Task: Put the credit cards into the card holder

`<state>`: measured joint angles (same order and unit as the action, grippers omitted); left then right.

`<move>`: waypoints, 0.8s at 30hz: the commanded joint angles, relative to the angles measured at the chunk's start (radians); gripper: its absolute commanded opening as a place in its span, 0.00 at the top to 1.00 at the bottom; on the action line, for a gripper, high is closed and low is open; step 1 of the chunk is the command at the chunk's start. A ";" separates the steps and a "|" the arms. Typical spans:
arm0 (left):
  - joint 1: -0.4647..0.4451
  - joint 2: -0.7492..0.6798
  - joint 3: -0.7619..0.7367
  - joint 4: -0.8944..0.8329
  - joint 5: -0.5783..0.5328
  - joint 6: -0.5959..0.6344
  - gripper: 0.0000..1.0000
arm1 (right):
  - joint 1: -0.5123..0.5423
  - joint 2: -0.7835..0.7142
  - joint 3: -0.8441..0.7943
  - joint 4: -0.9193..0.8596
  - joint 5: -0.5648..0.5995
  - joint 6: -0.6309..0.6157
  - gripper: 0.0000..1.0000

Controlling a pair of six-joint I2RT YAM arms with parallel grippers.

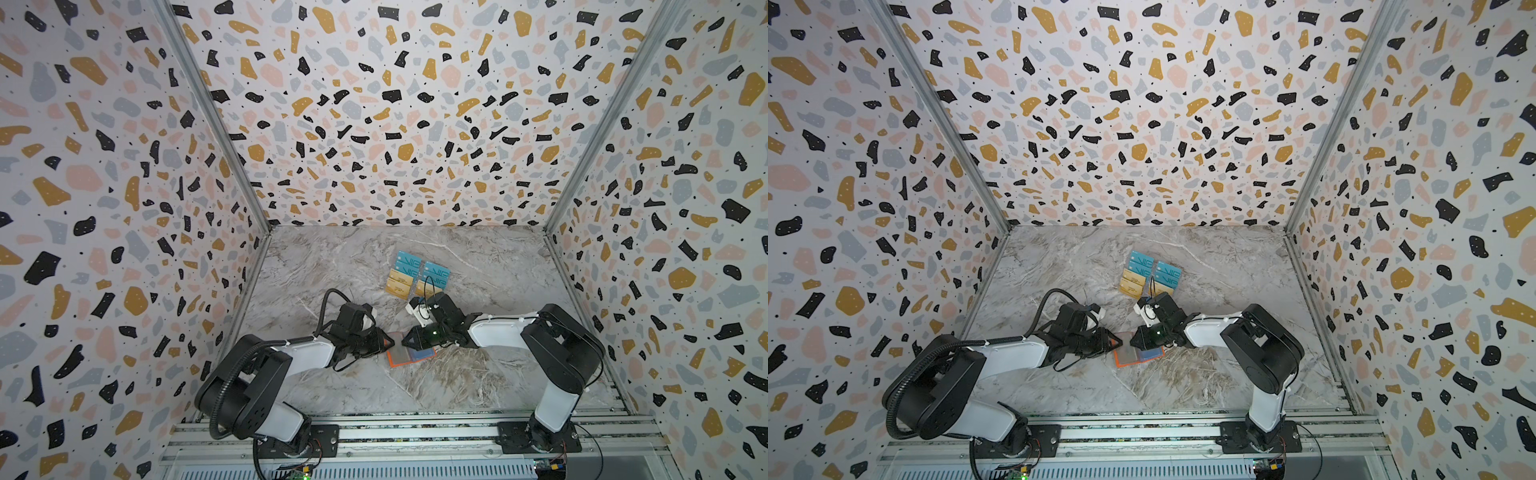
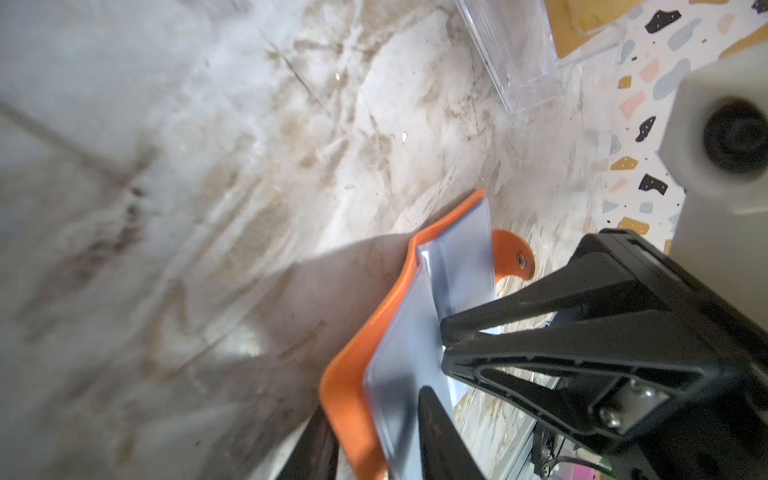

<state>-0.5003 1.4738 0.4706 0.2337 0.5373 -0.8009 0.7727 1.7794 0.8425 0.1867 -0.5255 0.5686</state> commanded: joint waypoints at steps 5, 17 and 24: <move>-0.003 0.001 -0.044 0.173 0.077 -0.126 0.75 | 0.005 0.006 0.021 -0.018 0.044 0.018 0.85; -0.003 0.008 0.014 0.060 0.035 -0.054 1.00 | 0.005 -0.036 0.013 -0.020 0.052 0.041 0.86; 0.017 0.101 0.118 -0.115 0.025 0.119 1.00 | -0.019 -0.109 0.087 -0.103 0.032 -0.016 0.78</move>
<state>-0.4957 1.5463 0.5541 0.2241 0.5865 -0.7868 0.7666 1.7355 0.8577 0.1429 -0.4839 0.5945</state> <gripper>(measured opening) 0.065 0.207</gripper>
